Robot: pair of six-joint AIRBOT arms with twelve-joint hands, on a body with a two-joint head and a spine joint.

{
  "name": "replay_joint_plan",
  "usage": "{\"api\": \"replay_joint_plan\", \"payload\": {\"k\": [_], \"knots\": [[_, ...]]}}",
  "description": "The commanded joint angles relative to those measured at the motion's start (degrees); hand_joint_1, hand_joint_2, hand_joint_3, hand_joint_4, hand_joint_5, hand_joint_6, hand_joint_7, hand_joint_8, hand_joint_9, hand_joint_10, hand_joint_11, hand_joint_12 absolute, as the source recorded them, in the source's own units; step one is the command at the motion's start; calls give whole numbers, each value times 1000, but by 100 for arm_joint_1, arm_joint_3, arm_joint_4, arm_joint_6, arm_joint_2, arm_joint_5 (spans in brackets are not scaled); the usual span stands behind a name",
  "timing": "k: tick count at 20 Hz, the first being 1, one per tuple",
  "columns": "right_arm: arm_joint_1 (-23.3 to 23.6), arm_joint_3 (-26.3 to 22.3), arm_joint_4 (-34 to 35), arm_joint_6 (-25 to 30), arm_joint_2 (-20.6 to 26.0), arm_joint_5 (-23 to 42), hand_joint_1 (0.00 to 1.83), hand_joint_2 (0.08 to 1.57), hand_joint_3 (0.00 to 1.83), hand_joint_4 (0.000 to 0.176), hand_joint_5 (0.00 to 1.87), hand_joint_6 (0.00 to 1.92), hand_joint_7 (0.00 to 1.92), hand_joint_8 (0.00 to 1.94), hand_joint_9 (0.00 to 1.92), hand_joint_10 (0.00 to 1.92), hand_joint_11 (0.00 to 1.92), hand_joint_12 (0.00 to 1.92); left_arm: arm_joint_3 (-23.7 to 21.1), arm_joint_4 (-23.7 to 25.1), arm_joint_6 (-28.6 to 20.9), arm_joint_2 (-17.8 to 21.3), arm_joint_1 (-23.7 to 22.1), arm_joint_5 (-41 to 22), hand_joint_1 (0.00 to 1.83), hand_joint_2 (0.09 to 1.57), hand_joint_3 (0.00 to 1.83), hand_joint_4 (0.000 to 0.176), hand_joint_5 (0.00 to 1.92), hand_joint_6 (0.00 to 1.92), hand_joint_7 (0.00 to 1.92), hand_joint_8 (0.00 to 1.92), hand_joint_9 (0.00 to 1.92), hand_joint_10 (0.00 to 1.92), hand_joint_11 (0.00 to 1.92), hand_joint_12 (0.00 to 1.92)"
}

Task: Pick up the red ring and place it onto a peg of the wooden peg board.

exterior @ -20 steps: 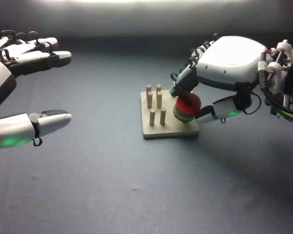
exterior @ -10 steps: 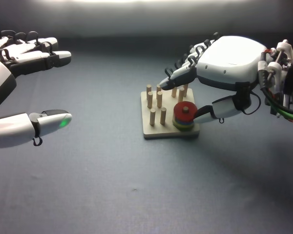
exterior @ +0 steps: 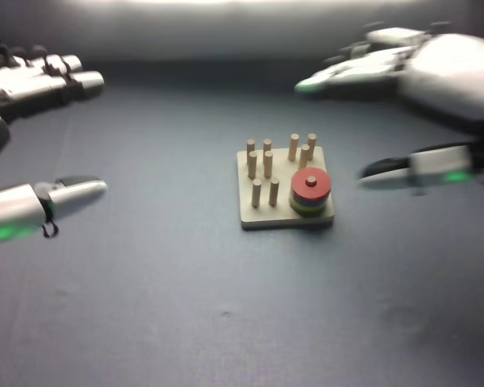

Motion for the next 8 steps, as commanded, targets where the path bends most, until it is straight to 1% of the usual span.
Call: {"api": "replay_joint_plan", "payload": {"k": [1, 2, 3, 4, 5, 6, 7, 8], "knots": [[-138, -131, 376, 13, 150, 1381, 964, 1025, 1, 0, 418, 1, 477, 1, 498, 2, 137, 855, -5, 83, -26, 42, -58, -1130, 830, 1096, 1, 3, 397, 0, 272, 1, 212, 0, 0, 618], [-365, -261, 569, 13, 348, 1789, 953, 1039, 0, 0, 413, 0, 488, 1, 513, 3, 162, 801, -26, 99, -25, 55, -58, -1261, 823, 1108, 3, 14, 368, 0, 245, 0, 199, 0, 0, 624], [-572, -417, 719, 13, 504, 2197, 907, 1051, 4, 0, 415, 1, 504, 6, 529, 8, 155, 787, -47, 119, -25, 76, -61, -1412, 760, 1116, 3, 31, 342, 1, 237, 0, 205, 2, 0, 759], [-701, -532, 812, 13, 581, 2481, 870, 1101, 0, 0, 397, 0, 507, 2, 530, 5, 98, 823, -63, 130, -25, 94, -68, -1538, 649, 1109, 0, 44, 270, 0, 218, 0, 194, 1, 0, 868], [-875, -643, 938, 10, 633, 2813, 835, 1120, 0, 0, 431, 4, 545, 4, 575, 13, 98, 896, -78, 145, -42, 110, -79, -1717, 677, 1095, 0, 61, 306, 10, 253, 7, 224, 8, 0, 859], [-1057, -716, 1084, 10, 650, 3156, 826, 1122, 0, 0, 492, 9, 604, 7, 634, 18, 188, 894, -81, 159, -75, 113, -88, -1858, 744, 1121, 5, 74, 296, 3, 229, 6, 210, 3, 0, 735], [-1269, -765, 1273, 9, 650, 3526, 829, 1165, 17, 0, 518, 15, 633, 14, 671, 29, 293, 932, -85, 173, -89, 111, -95, -1983, 721, 1129, 5, 72, 267, 0, 248, 8, 240, 11, 0, 756], [-1553, -825, 1520, 9, 648, 3987, 814, 1215, 7, 0, 528, 8, 654, 8, 703, 24, 376, 898, -92, 196, -111, 112, -124, -2076, 646, 1151, 10, 74, 231, 0, 236, 2, 236, 6, 0, 743]]}}
